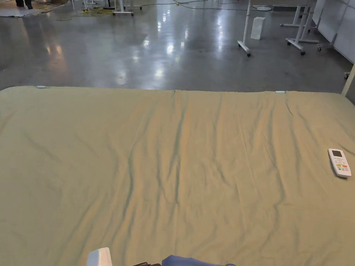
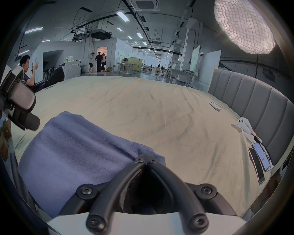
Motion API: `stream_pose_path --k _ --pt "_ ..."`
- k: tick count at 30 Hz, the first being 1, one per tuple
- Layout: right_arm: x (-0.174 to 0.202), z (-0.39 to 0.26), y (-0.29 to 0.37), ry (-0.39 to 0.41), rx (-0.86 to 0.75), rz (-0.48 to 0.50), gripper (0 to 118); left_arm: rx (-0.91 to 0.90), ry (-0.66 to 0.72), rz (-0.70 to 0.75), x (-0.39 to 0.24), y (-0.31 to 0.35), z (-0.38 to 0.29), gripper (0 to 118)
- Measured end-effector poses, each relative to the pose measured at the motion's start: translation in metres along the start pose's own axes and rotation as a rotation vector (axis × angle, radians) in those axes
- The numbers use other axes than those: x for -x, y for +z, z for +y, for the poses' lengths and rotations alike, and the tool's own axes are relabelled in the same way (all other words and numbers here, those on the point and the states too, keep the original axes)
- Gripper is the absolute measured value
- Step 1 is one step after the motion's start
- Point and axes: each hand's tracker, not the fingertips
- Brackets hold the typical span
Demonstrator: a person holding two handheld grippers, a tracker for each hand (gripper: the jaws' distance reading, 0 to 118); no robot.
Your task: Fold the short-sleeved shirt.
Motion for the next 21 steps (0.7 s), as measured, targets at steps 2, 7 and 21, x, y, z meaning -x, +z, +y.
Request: stream_pose_path --k 2,7,21 --pt "-0.001 -0.002 0.000 -0.006 -0.002 0.002 0 0.040 0.066 -0.078 0.007 -0.010 0.001 91" --pt "-0.004 -0.001 0.000 -0.016 0.000 0.010 0 0.201 0.182 -0.208 0.022 -0.047 -0.009 91" --pt "-0.010 0.000 0.000 -0.056 -0.003 0.025 0 0.159 0.222 -0.262 0.030 -0.074 -0.031 25"
